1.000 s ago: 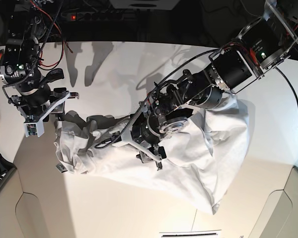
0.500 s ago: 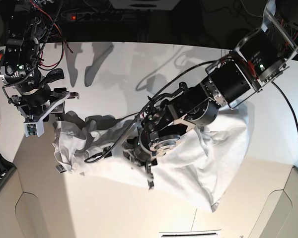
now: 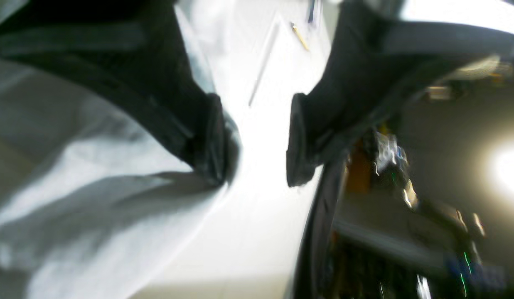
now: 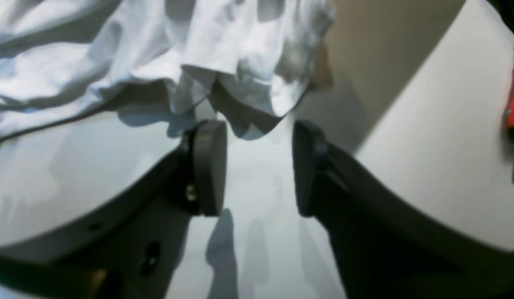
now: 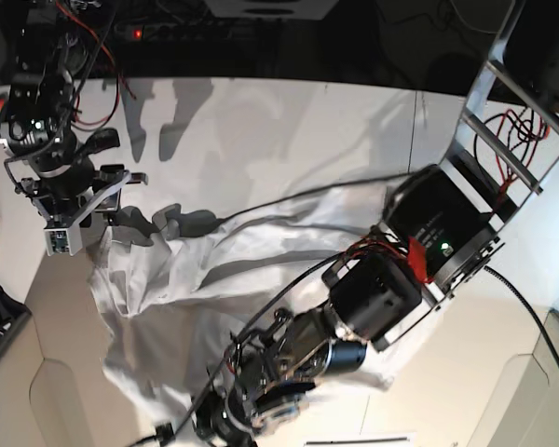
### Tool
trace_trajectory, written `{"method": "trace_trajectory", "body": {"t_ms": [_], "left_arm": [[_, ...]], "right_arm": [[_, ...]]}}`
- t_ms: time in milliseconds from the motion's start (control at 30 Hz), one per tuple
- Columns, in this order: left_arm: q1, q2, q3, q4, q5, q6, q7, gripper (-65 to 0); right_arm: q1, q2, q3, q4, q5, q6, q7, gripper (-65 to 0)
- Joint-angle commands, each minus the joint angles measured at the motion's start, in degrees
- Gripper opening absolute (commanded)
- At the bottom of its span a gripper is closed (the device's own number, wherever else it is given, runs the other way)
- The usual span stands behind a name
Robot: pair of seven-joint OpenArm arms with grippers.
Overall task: Layout the t-shirt on the table in an organized manner, then fold the t-shirt properly
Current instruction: 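Pull the grasped fabric with the left gripper to spread the shirt flat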
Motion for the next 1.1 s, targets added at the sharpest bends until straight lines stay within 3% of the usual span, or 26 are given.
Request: {"method": "trace_trajectory", "body": {"t_ms": [0, 67, 167, 233, 367, 467, 667, 800, 900, 967, 1067], "left_arm": [[-3.0, 0.6, -1.2, -1.3, -0.4, 3.2, 0.5, -37.9], [-2.9, 0.3, -2.7, -2.0, -1.5, 4.7, 2.5, -37.9], [-2.1, -1.8, -3.4, -0.8, -2.6, 1.4, 6.0, -38.0], [-1.4, -3.9, -3.4, 1.0, -5.4, -3.7, 8.7, -38.0], [-0.7, -7.4, -3.4, 2.8, -14.9, -18.8, 15.4, -38.0], [-0.4, -9.3, -3.4, 2.8, -18.5, -24.3, 18.2, -38.0], [2.2, -12.6, -3.4, 3.0, -20.2, -24.0, 17.8, -38.0], [4.9, -13.1, -3.4, 3.0, -20.2, -24.0, 16.9, -38.0], [7.1, -13.1, -3.4, 3.5, -20.2, -24.0, 16.2, -38.0], [8.6, -13.1, -3.4, 4.5, -18.6, -21.9, 16.3, -38.0], [10.8, -13.1, -3.4, 5.5, -15.2, -18.8, 16.2, -38.0]], "right_arm": [[0.6, 0.3, 0.2, 1.0, 0.3, -0.1, 1.4, -40.0], [0.6, 0.3, 0.2, 1.0, 0.3, -0.1, 1.7, -40.0], [0.7, 0.3, 0.2, 1.0, 0.8, -0.1, 3.3, -40.0], [1.1, 0.3, 0.2, 1.0, 2.2, 0.0, 3.3, -40.0], [2.1, 0.3, 0.2, 1.0, 3.3, 0.8, 3.3, -40.0], [2.6, 0.3, 0.2, 1.0, 3.3, 0.9, 3.3, -40.0], [4.4, 0.3, 0.2, 0.5, 3.2, 0.8, 5.6, -40.0], [8.9, 0.3, 0.0, -6.4, 3.2, 0.8, 7.2, -40.6], [13.5, 0.3, -0.6, -16.6, 2.9, 0.8, 7.6, -53.6], [16.3, 0.3, -0.7, -23.5, 1.5, 0.8, 8.6, -64.9], [19.3, 0.3, -0.7, -32.8, -1.2, -0.2, 11.3, -65.0]]}}
